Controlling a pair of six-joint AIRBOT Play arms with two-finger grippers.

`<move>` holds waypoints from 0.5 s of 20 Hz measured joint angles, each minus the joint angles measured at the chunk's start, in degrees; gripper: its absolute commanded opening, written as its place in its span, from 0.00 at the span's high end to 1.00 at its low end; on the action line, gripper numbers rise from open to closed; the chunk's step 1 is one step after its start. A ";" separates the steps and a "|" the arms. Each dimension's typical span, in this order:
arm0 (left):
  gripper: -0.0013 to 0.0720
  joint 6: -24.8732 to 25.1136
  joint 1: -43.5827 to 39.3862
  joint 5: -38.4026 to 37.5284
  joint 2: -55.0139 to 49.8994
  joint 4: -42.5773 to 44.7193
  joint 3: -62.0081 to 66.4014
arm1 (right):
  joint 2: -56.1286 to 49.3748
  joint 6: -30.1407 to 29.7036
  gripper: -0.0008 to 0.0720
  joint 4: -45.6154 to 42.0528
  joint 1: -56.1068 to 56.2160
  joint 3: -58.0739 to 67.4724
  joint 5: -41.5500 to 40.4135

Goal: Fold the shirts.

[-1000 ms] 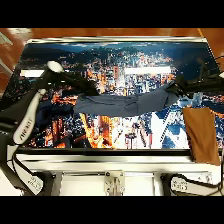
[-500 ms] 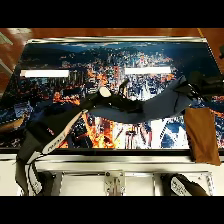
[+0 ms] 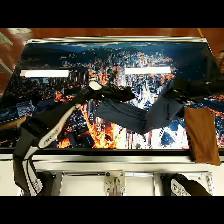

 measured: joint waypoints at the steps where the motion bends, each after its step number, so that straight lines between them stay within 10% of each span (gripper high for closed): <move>1: 0.93 0.20 3.34 -0.48 2.12 1.57 0.00 | -1.97 0.00 0.90 -0.33 2.71 0.00 -2.45; 6: 0.93 0.72 19.69 -6.47 14.03 8.50 0.02 | -16.76 -0.24 0.88 5.46 17.64 0.00 -19.91; 8: 0.93 1.05 25.38 -9.84 18.43 10.27 0.02 | -23.76 -0.68 0.34 10.95 22.84 0.00 -26.53; 10: 0.93 1.88 29.09 -14.34 21.68 10.99 0.04 | -29.99 -2.40 0.13 18.36 26.64 0.00 -31.41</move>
